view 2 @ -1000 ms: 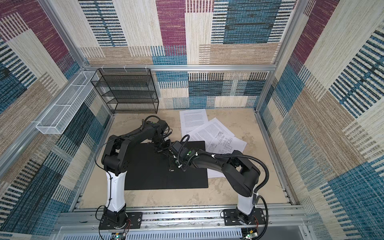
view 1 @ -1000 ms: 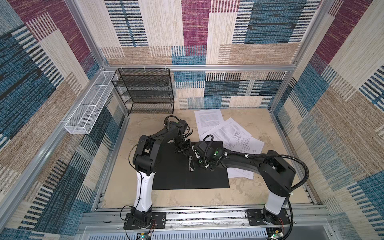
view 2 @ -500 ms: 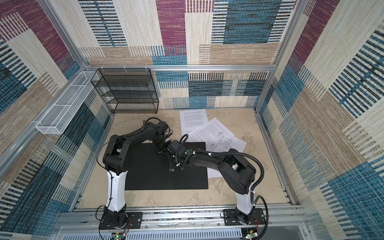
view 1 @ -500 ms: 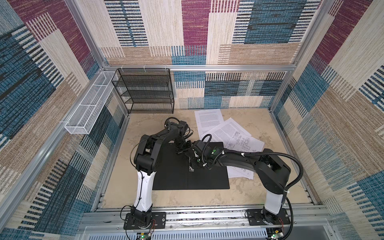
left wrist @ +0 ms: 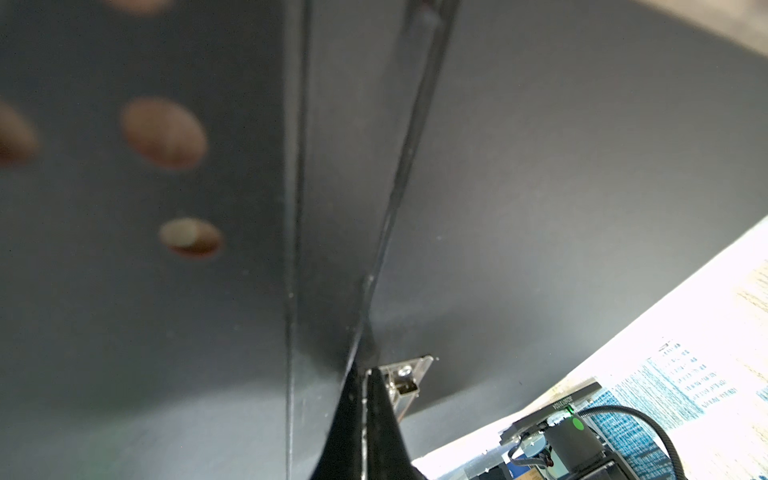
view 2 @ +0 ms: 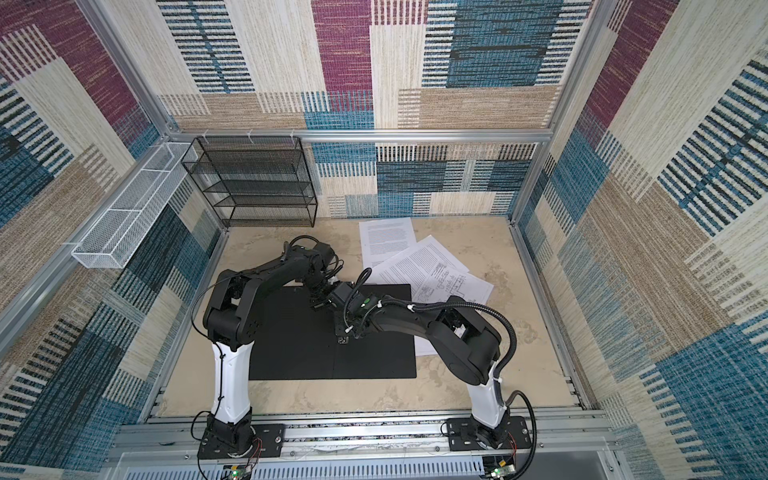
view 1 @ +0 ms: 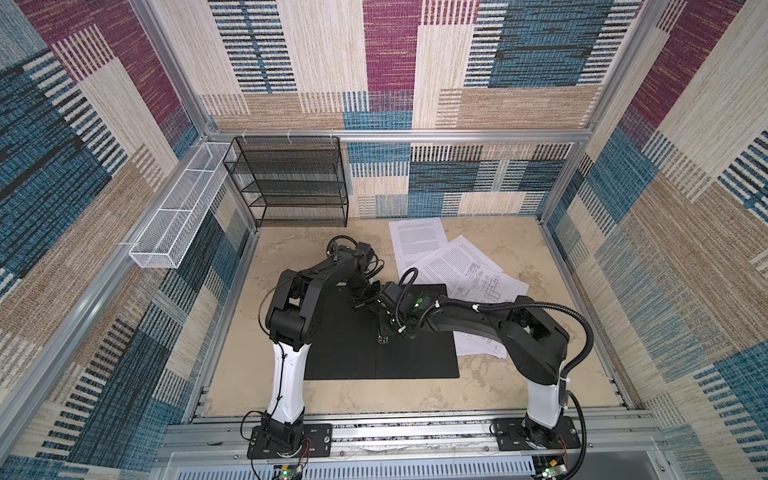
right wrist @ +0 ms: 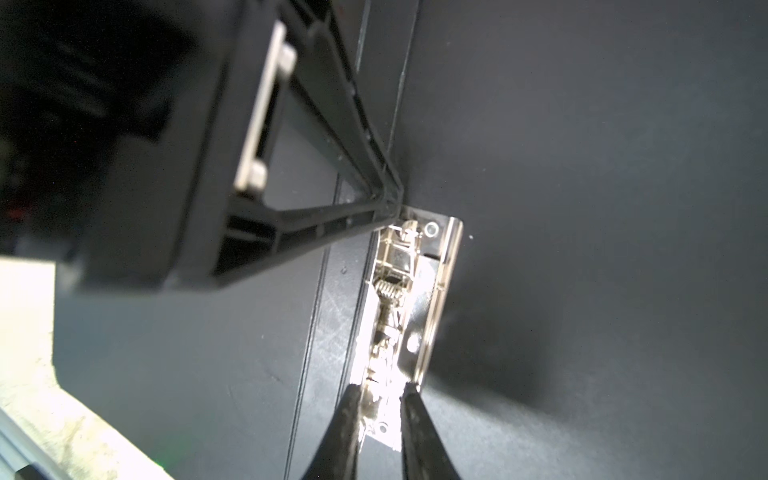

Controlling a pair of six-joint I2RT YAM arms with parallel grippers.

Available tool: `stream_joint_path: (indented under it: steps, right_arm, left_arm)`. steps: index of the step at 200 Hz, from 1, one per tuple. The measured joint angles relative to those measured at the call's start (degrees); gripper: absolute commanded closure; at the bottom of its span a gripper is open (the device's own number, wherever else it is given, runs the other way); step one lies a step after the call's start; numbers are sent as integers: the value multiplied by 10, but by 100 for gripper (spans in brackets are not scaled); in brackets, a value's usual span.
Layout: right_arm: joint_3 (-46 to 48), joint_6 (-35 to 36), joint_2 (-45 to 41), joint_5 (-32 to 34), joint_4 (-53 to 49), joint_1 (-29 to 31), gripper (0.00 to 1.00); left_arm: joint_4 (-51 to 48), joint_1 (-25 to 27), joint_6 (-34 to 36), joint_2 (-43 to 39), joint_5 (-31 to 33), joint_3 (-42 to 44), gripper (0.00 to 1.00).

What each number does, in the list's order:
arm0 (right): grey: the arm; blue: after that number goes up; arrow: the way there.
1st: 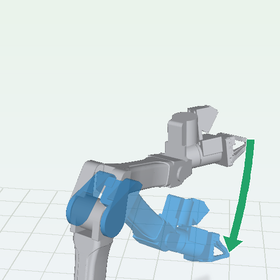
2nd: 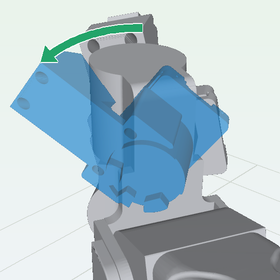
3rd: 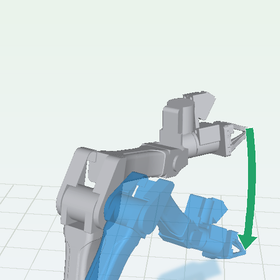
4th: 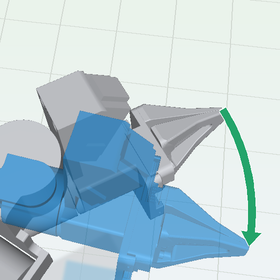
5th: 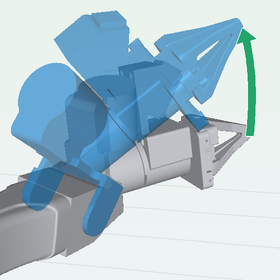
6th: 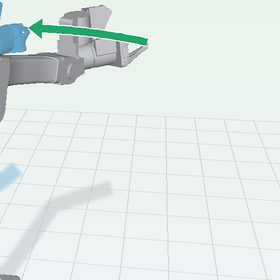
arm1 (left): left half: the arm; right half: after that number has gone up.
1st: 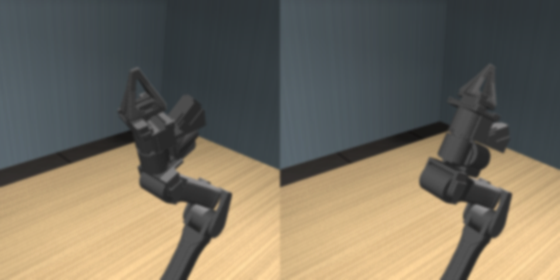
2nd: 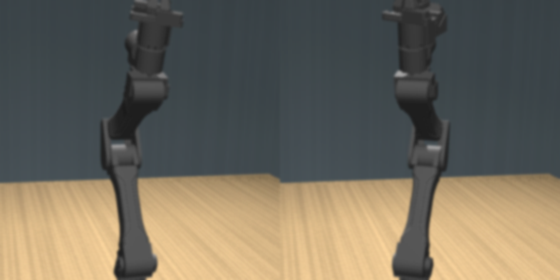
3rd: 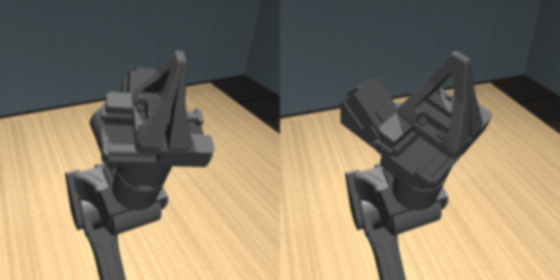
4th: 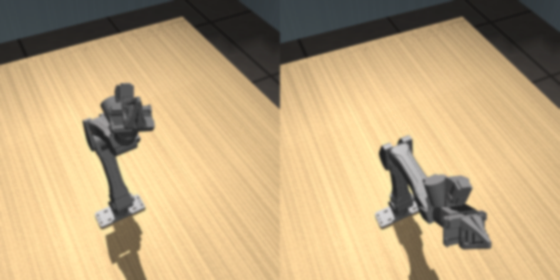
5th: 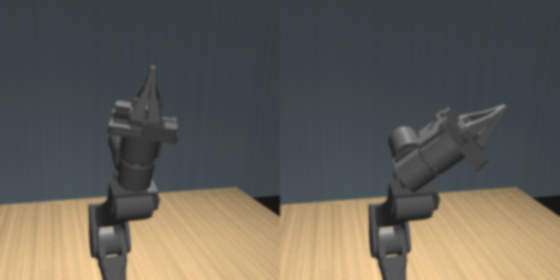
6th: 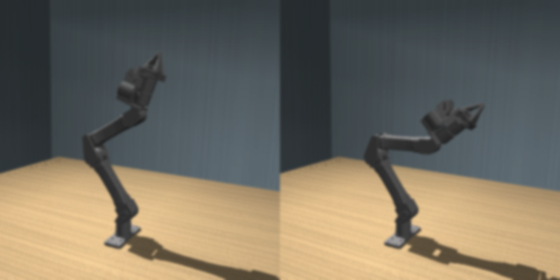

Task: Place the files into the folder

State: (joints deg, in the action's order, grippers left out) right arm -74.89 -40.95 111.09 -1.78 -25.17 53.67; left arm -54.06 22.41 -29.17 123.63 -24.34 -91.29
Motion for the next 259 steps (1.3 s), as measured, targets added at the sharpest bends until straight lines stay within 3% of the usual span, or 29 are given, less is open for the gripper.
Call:
stream_joint_path:
  steps: [80, 153, 259]
  right_arm:
    - [33, -4, -16, -29, 26, 10, 73]
    - [44, 29, -16, -104, 19, 22, 71]
    - [10, 24, -1, -85, -11, 24, 85]
  left_arm:
    - [-27, 0, -1, -1, -2, 5, 100]
    - [-19, -2, -10, -5, -17, 14, 100]
    - [-14, -11, -24, -4, -36, 21, 100]
